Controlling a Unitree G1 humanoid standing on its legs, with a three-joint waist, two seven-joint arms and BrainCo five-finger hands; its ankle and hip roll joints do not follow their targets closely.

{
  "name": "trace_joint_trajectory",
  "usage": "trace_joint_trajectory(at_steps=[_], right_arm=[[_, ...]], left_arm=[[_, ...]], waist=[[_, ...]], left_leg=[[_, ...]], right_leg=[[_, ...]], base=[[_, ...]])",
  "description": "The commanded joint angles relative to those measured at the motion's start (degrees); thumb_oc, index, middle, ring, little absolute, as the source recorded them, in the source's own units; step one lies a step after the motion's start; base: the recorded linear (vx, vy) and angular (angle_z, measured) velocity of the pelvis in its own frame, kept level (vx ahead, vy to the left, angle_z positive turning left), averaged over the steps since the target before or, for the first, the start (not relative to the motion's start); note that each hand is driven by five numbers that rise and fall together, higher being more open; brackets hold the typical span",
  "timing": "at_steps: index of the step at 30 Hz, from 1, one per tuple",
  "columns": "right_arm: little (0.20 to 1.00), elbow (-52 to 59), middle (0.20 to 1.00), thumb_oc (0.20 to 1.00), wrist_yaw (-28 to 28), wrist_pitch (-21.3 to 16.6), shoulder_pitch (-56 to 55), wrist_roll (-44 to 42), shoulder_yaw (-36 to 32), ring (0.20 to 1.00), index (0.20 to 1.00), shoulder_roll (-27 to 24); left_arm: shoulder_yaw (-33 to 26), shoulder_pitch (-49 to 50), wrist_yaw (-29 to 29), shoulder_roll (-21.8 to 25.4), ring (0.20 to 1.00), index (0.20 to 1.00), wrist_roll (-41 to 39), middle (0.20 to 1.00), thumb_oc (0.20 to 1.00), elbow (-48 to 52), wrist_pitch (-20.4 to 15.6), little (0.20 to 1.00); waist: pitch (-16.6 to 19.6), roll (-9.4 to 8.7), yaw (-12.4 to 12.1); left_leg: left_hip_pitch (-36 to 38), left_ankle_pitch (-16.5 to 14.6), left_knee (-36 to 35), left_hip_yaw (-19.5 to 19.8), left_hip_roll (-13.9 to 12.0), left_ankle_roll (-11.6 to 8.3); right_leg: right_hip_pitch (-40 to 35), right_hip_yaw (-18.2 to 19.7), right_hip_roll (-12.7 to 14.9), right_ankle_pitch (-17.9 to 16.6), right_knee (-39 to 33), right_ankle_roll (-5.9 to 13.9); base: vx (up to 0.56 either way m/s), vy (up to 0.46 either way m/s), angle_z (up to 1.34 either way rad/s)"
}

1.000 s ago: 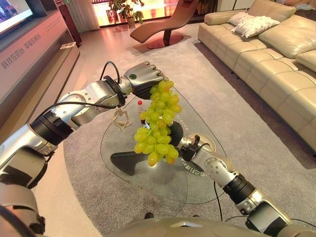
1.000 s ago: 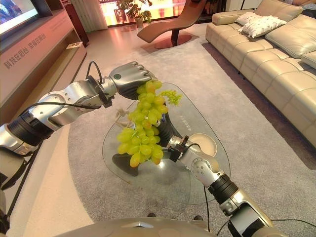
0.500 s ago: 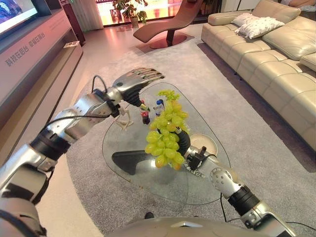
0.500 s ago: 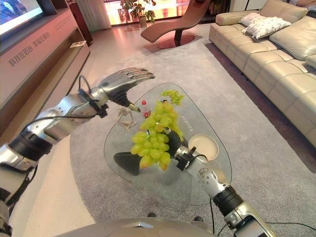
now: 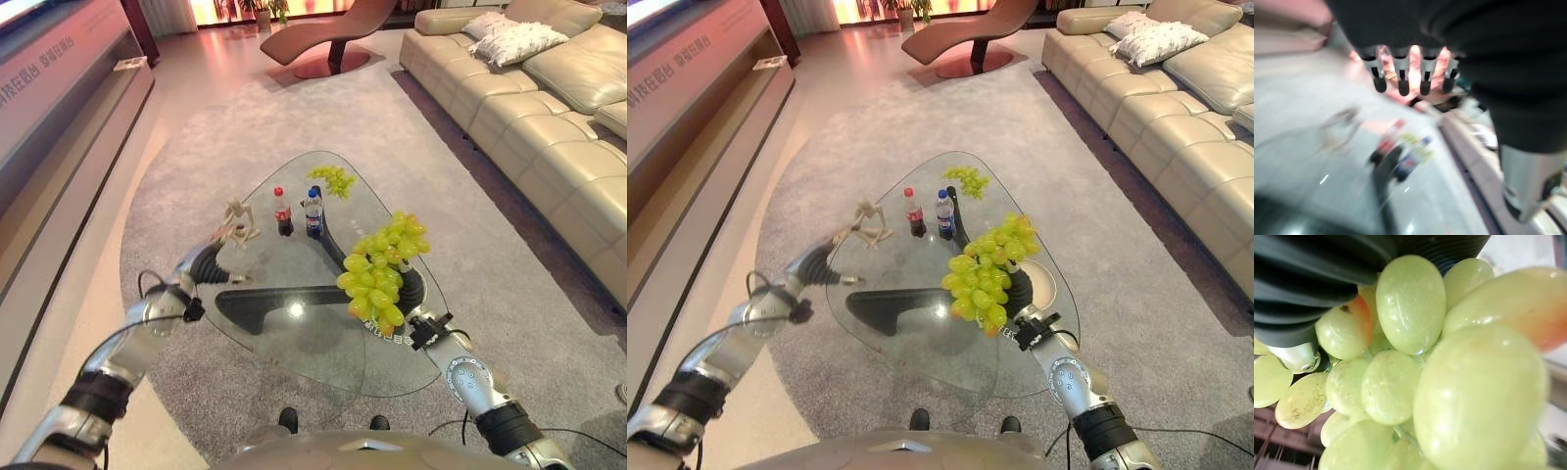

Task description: Pick up fruits into the plate

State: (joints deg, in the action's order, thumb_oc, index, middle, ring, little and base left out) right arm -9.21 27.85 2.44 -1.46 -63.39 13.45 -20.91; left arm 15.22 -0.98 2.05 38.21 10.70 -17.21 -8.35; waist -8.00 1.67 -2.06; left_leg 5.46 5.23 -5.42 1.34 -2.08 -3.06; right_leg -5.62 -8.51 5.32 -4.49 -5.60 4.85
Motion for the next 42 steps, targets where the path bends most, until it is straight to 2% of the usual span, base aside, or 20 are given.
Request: trace_joint_trajectory(at_steps=[1, 4, 5, 9, 11, 19, 25, 31, 35, 42], right_arm=[[0.2, 3.4, 0.2, 0.2, -0.6, -5.5, 3.9, 4.4, -4.2, 0.2, 0.2, -1.0], [0.2, 0.6, 0.2, 0.2, -3.9, -8.0, 5.1, 9.8, -6.5, 0.2, 0.2, -3.0], [0.2, -0.9, 0.2, 0.2, -6.4, -9.5, 6.5, 13.4, -7.5, 0.2, 0.2, -4.5], [0.2, -4.4, 0.2, 0.2, -13.8, -12.5, 11.1, 22.4, -8.8, 0.2, 0.2, -8.8], [0.2, -7.9, 0.2, 0.2, -18.2, -13.3, 15.6, 26.4, -9.2, 0.2, 0.2, -12.3], [0.2, -17.0, 0.2, 0.2, -27.4, -13.5, 27.1, 35.8, -8.7, 0.2, 0.2, -19.7], [0.2, -23.3, 0.2, 0.2, -33.1, -11.0, 36.4, 42.0, -4.8, 0.2, 0.2, -25.0], [0.2, -29.3, 0.2, 0.2, -37.5, -6.8, 46.1, 47.3, -0.1, 0.2, 0.2, -29.3], [0.2, -32.3, 0.2, 0.2, -40.4, -3.0, 51.8, 50.1, 3.4, 0.2, 0.2, -30.8], [0.2, -34.9, 0.2, 0.2, -42.9, 1.8, 57.5, 52.7, 7.5, 0.2, 0.2, -31.1]], left_arm=[[-3.6, -2.3, 1.8, -1.1, 1.0, 1.0, -6.7, 1.0, 1.0, -5.0, -0.3, 1.0], [-2.6, -0.8, 2.4, -4.7, 1.0, 1.0, -10.1, 1.0, 1.0, -11.6, 0.2, 1.0], [-2.2, -1.1, 2.9, -6.7, 1.0, 1.0, -11.3, 1.0, 1.0, -15.8, -0.5, 1.0], [-0.3, -3.3, 4.3, -9.7, 1.0, 1.0, -13.0, 1.0, 1.0, -23.1, -0.3, 1.0], [1.3, -5.7, 4.5, -10.9, 1.0, 1.0, -14.9, 1.0, 1.0, -28.1, -0.7, 1.0], [4.3, -10.6, 4.4, -12.7, 1.0, 1.0, -18.0, 1.0, 1.0, -36.6, 0.2, 1.0], [7.0, -11.9, 4.5, -13.3, 1.0, 1.0, -19.4, 1.0, 1.0, -39.1, 0.8, 1.0], [9.7, -13.5, 5.4, -13.1, 1.0, 1.0, -20.9, 1.0, 1.0, -36.1, 1.4, 1.0], [11.3, -14.4, 5.8, -12.3, 1.0, 1.0, -22.2, 1.0, 1.0, -34.1, 1.8, 1.0], [12.3, -14.7, 6.9, -12.4, 1.0, 1.0, -24.2, 1.0, 1.0, -33.3, 1.4, 1.0]], waist=[[-3.7, -1.05, 0.2], [-5.4, -0.9, 0.7], [-7.0, -0.87, 1.1], [-11.3, -0.83, 1.8], [-14.6, -0.69, 2.2], [-21.5, -0.04, 2.8], [-21.8, 0.72, 2.5], [-21.8, 2.11, 1.5], [-21.8, 3.32, 0.7], [-21.8, 4.66, -0.3]], left_leg=[[3.7, -8.8, 2.3, -2.3, 2.9, 2.23], [2.2, -8.7, 3.1, -2.7, 2.7, 2.21], [1.0, -8.6, 3.7, -2.8, 2.5, 2.23], [-2.2, -8.2, 5.1, -2.8, 2.3, 2.17], [-4.7, -7.9, 6.3, -2.6, 2.2, 2.03], [-11.4, -6.8, 8.8, -1.8, 2.1, 1.5], [-19.8, -5.6, 10.7, -0.7, 2.4, 1.37], [-27.8, -5.1, 13.6, -0.2, 2.9, 1.09], [-32.6, -4.9, 15.7, 0.1, 3.4, 1.04], [-36.9, -5.1, 17.8, 0.5, 4.4, 1.28]], right_leg=[[-2.0, -0.4, -1.2, 4.6, 2.4, 0.3], [-0.2, 0.3, -1.4, 4.7, 3.4, 0.12], [1.3, 0.7, -1.5, 4.7, 4.3, 0.01], [4.9, 1.6, -1.8, 4.7, 6.4, -0.39], [7.4, 2.0, -2.1, 4.5, 7.7, -0.68], [14.2, 2.0, -2.6, 4.2, 11.0, -1.21], [23.4, 1.7, -3.0, 4.4, 14.3, -1.58], [31.4, 0.9, -2.8, 5.1, 18.0, -1.83], [36.2, 0.6, -2.5, 5.7, 20.5, -2.06], [41.0, 0.5, -1.9, 6.5, 23.2, -2.28]], base=[[-0.02, -0.042, -0.05], [-0.04, -0.051, -0.09], [-0.12, -0.075, -0.11], [-0.14, -0.076, -0.17], [-0.15, -0.105, -0.03], [-0.1, -0.088, -0.09], [-0.05, -0.064, -0.05], [-0.03, -0.039, -0.08], [-0.02, -0.029, -0.01], [-0.01, 0.005, 0.08]])
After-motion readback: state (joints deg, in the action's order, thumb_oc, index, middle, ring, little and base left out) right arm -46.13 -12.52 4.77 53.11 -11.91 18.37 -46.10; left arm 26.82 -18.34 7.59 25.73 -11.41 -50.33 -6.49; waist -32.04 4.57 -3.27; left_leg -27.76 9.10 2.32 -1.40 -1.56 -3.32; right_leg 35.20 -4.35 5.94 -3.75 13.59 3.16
